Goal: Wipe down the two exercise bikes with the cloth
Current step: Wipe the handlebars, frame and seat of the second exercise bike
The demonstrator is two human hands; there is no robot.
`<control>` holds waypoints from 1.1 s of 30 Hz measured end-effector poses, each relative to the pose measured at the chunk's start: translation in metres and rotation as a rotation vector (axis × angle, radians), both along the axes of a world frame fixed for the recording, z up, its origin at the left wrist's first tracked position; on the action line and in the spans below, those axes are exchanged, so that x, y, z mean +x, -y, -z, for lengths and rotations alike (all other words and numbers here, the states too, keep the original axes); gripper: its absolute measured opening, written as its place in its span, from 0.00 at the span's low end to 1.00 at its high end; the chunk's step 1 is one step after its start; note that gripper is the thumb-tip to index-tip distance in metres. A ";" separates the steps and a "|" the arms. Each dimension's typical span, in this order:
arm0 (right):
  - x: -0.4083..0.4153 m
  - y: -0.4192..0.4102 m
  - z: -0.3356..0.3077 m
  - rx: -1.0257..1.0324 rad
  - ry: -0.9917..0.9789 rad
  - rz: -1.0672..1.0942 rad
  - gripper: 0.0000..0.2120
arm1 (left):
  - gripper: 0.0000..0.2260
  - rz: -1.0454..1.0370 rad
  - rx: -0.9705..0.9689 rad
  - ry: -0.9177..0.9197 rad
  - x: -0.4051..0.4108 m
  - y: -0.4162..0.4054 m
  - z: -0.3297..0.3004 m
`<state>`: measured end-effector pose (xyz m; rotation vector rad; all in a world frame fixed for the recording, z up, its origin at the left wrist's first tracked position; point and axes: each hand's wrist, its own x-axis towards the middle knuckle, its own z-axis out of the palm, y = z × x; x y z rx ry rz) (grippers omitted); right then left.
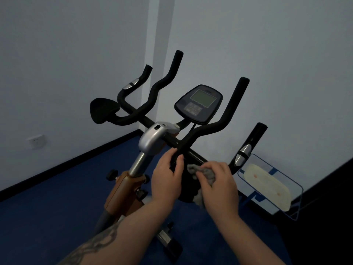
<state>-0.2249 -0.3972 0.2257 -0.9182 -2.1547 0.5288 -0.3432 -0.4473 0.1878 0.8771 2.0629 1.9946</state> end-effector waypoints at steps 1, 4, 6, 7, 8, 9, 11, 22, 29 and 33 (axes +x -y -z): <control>-0.007 -0.004 -0.005 -0.014 0.009 0.000 0.05 | 0.12 -0.002 -0.001 0.002 0.000 0.000 0.000; -0.017 -0.007 -0.014 -0.015 0.020 0.021 0.03 | 0.13 -0.004 -0.009 0.005 0.001 0.000 -0.001; -0.009 0.001 -0.009 0.030 0.028 0.032 0.04 | 0.14 0.001 -0.013 0.018 0.002 0.000 0.000; -0.001 0.007 -0.004 0.063 0.031 0.026 0.05 | 0.15 0.004 -0.013 0.025 0.003 0.001 0.001; 0.006 0.013 0.001 0.090 0.029 0.016 0.05 | 0.15 0.006 -0.011 0.031 0.003 0.001 0.001; 0.012 0.017 0.003 0.104 0.028 0.007 0.06 | 0.16 0.006 -0.007 0.035 0.003 0.000 0.001; 0.014 0.013 0.003 0.110 0.053 -0.001 0.05 | 0.17 0.001 -0.004 0.036 0.003 0.000 0.001; 0.013 0.015 0.003 0.056 0.001 -0.030 0.08 | 0.15 0.014 -0.017 0.010 0.002 0.003 0.000; -0.009 -0.019 -0.017 -0.049 0.051 -0.134 0.04 | 0.15 0.005 -0.022 0.002 0.001 0.003 -0.003; 0.000 -0.004 -0.003 -0.207 -0.188 -0.095 0.07 | 0.15 0.001 -0.017 0.000 0.002 0.003 -0.002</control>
